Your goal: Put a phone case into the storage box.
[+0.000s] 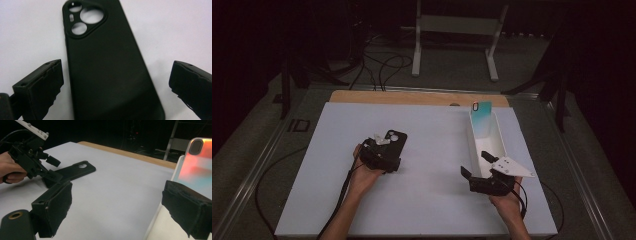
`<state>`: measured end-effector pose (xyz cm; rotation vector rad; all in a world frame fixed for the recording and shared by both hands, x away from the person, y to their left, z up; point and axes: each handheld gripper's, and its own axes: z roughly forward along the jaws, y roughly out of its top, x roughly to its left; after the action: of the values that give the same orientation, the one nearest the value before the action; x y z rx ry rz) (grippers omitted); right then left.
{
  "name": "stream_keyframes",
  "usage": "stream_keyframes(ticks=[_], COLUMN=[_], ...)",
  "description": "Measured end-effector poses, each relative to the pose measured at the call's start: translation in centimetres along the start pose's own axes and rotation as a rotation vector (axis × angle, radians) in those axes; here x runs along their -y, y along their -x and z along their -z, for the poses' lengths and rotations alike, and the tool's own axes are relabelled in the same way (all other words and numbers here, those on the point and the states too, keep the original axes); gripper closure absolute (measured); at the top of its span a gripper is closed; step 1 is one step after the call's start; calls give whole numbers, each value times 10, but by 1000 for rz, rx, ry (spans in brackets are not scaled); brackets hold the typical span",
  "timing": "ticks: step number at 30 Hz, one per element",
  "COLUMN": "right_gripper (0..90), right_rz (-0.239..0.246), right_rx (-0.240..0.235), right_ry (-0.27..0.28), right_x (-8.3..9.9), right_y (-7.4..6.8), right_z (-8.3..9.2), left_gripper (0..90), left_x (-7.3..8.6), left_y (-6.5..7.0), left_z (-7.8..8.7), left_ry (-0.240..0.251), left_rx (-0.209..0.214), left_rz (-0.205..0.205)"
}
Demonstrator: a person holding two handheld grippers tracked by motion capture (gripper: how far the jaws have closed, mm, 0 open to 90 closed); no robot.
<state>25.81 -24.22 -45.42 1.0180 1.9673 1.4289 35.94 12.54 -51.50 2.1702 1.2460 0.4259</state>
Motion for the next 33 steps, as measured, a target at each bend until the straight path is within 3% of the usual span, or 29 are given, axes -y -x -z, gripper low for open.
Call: stream_keyframes(ticks=[11,20,26,29,30,33], right_gripper=[93,93,93,93,93,93], right_rz=[-5,-5,-1,1,2,2], right_rx=[1,-1,2,1,1,2], right_ry=[-5,-4,-4,-4,-5,-5], right_x=[1,1,0,0,0,0], right_y=[0,0,0,0,0,-1], right_z=[-1,-1,0,0,0,-1], left_gripper=[0,7,20,50,100,106], left_x=[1,-4,-7,-7,-7,-7], left_y=[-4,-3,-3,-3,-3,-3], left_z=[-13,-14,-14,-12,-11,-11], left_ry=[-57,-112,-133,-123,-122,-125], left_rx=[-33,-34,-35,-44,-46,-46], left_rz=[28,34,43,55,53,57])
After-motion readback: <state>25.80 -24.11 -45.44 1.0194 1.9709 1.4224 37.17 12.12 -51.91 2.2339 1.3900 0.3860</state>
